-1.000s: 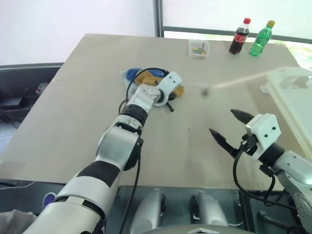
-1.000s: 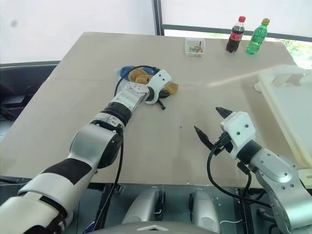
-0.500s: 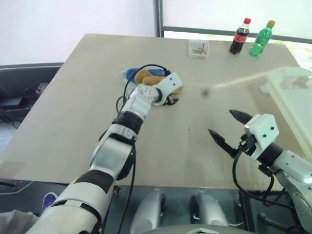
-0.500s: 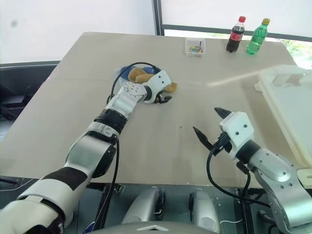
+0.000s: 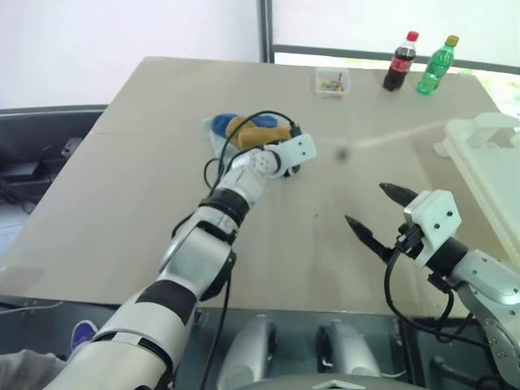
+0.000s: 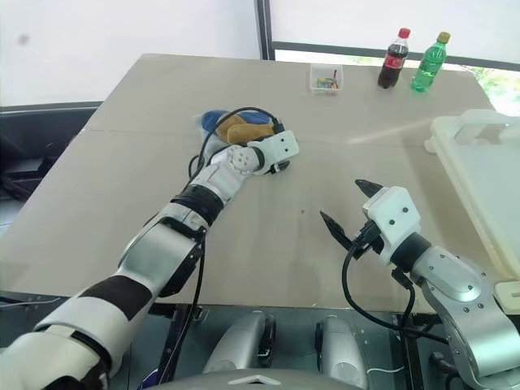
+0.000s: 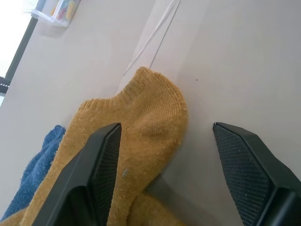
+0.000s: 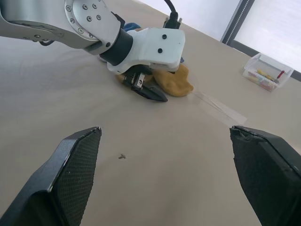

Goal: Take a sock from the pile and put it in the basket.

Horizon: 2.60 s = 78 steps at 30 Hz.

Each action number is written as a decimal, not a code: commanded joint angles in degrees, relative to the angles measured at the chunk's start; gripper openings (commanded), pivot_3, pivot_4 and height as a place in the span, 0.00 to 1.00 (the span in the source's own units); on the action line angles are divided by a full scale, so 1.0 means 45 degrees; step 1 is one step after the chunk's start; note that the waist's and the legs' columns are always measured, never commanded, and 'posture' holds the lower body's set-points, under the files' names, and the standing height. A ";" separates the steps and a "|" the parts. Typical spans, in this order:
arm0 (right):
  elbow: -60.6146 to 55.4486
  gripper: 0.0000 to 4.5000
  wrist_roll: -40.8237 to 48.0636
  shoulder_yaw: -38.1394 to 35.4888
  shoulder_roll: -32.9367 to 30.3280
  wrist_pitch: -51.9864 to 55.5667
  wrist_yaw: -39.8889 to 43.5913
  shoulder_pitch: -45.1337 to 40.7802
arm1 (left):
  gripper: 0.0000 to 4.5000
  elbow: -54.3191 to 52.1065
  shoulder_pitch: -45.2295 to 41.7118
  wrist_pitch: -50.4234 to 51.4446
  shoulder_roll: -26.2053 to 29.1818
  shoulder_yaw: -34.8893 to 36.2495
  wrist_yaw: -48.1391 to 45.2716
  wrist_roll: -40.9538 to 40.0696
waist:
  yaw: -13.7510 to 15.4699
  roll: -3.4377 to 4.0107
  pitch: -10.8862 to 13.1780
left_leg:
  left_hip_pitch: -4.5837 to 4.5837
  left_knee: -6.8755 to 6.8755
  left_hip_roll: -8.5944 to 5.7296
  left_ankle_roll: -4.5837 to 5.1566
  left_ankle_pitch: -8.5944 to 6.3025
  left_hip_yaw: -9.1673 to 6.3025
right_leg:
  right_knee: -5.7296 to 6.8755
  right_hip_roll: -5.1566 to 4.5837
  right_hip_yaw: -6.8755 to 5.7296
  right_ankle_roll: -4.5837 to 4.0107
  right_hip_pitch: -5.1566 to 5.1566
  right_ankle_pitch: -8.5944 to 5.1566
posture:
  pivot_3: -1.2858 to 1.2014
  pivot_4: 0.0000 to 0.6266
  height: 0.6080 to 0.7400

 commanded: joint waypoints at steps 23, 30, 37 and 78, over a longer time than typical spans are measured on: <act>-0.0027 1.00 -0.0146 -0.0021 -0.0108 -0.0364 0.0066 -0.0298 | 0.01 -0.2705 0.1134 0.1152 0.0641 0.1543 -0.1938 -0.1823 | -0.0038 0.0001 -0.0001 | 0.0000 0.0001 0.0011 -0.0001 0.0000 0.0010 | 0.0004 0.0003 0.0009 -0.0002 -0.0005 0.0002 | 0.52 0.24 0.91; 0.0032 1.00 -0.0118 0.0065 -0.0113 -0.0335 0.0148 -0.0413 | 0.34 -0.6936 0.2903 0.2796 0.1382 0.1145 -0.2551 -0.1539 | 0.0011 0.0002 -0.0001 | -0.0002 -0.0001 0.0011 -0.0002 0.0000 0.0007 | 0.0000 -0.0004 0.0019 -0.0005 -0.0004 0.0002 | 0.52 0.24 0.91; 0.0132 1.00 -0.0116 0.0145 -0.0109 -0.0392 0.0231 -0.0507 | 0.60 -0.6722 0.3071 0.1815 0.2299 0.0141 -0.1238 0.0083 | -0.0027 0.0003 -0.0001 | 0.0000 -0.0001 0.0009 -0.0002 0.0000 0.0006 | 0.0001 0.0000 0.0019 -0.0004 -0.0007 0.0002 | 0.52 0.24 0.91; 0.0313 1.00 0.0026 0.0217 -0.0291 -0.0375 0.0602 -0.0700 | 0.60 -0.9752 0.5506 0.7256 -0.0280 0.9817 0.1934 -1.0479 | 0.0018 -0.0001 -0.0005 | 0.0018 0.0003 -0.0006 -0.0016 0.0004 -0.0001 | 0.0005 -0.0008 0.0064 -0.0001 0.0001 0.0009 | 0.52 0.24 0.91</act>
